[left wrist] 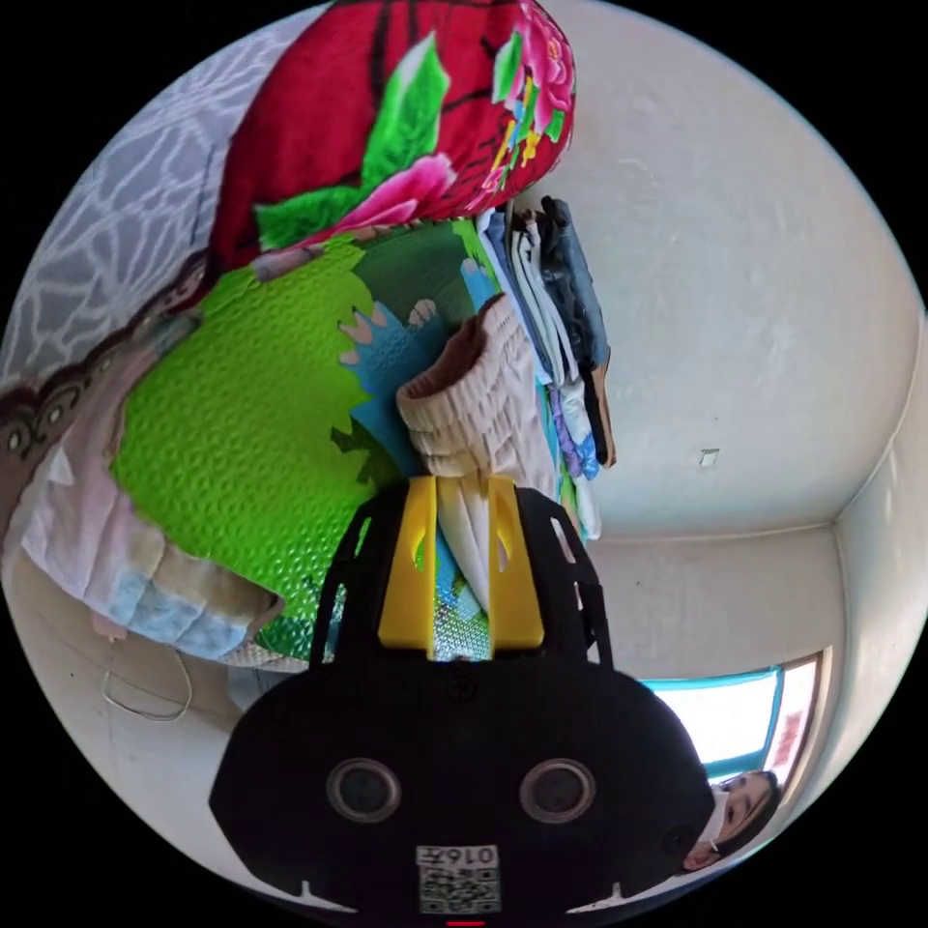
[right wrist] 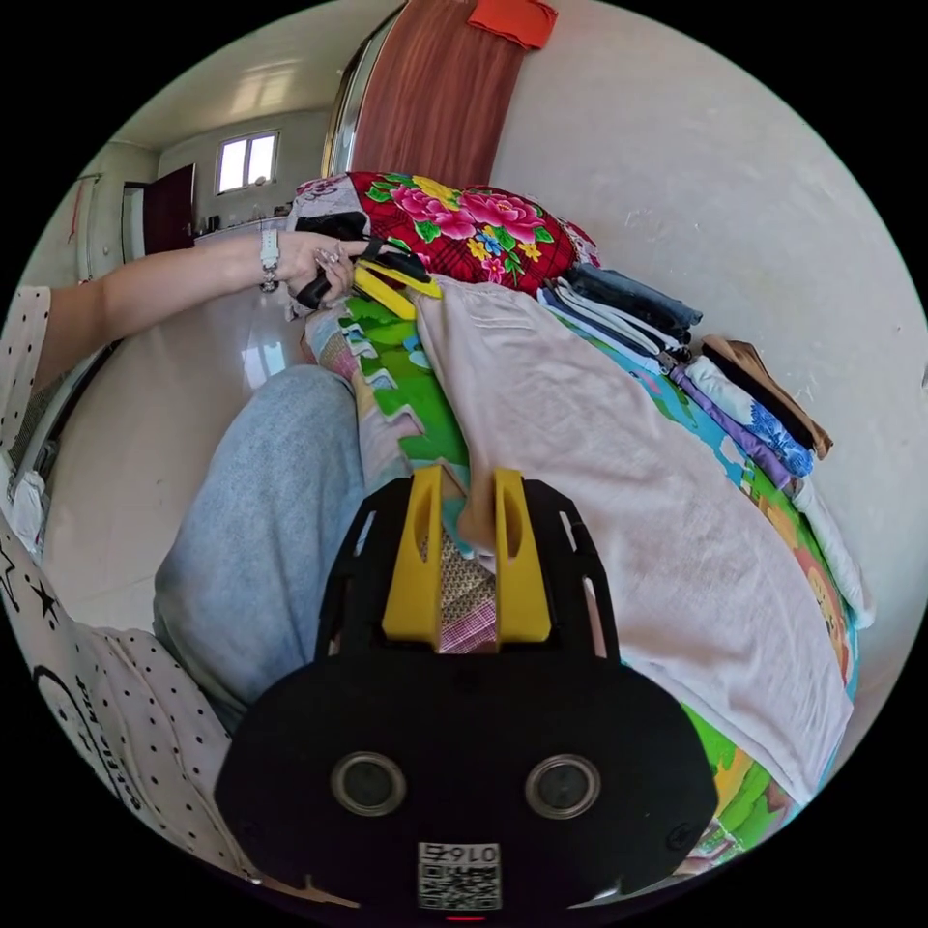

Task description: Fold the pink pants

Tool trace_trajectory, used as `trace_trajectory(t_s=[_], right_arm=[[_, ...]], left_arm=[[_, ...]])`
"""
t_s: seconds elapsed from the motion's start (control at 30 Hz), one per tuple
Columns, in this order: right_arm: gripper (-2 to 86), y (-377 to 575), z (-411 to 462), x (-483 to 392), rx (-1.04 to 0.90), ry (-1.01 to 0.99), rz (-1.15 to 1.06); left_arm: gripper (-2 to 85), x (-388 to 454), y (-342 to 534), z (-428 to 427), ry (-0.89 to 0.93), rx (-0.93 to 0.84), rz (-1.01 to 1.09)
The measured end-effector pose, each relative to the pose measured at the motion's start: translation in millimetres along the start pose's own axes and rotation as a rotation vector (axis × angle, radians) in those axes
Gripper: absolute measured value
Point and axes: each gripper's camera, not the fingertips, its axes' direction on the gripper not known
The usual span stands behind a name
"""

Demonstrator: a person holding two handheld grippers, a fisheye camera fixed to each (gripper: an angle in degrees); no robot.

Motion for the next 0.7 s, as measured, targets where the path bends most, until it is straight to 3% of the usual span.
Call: trace_trajectory(t_s=[0.23, 0.43, 0.53, 0.63, 0.7], right_arm=[[12.6, -67, 1, -40, 0.182, 0.112, -0.144], [19.1, -174, 74, -89, 0.087, 0.153, -0.253], [15.8, -210, 120, -101, -0.031, 0.31, -0.245], [6.1, -227, 150, -98, -0.093, 0.442, -0.232], [3.2, -229, 150, -88, -0.076, 0.404, -0.188]], left_arm=[[4.8, 12, 10, -17, 0.09, 0.008, 0.04], [4.7, 40, 20, -28, 0.14, -0.031, 0.082], [4.9, 50, 26, -32, 0.168, -0.042, 0.096], [7.5, 51, 32, -31, 0.236, -0.067, 0.086], [14.8, 44, 39, -30, 0.356, -0.066, 0.036]])
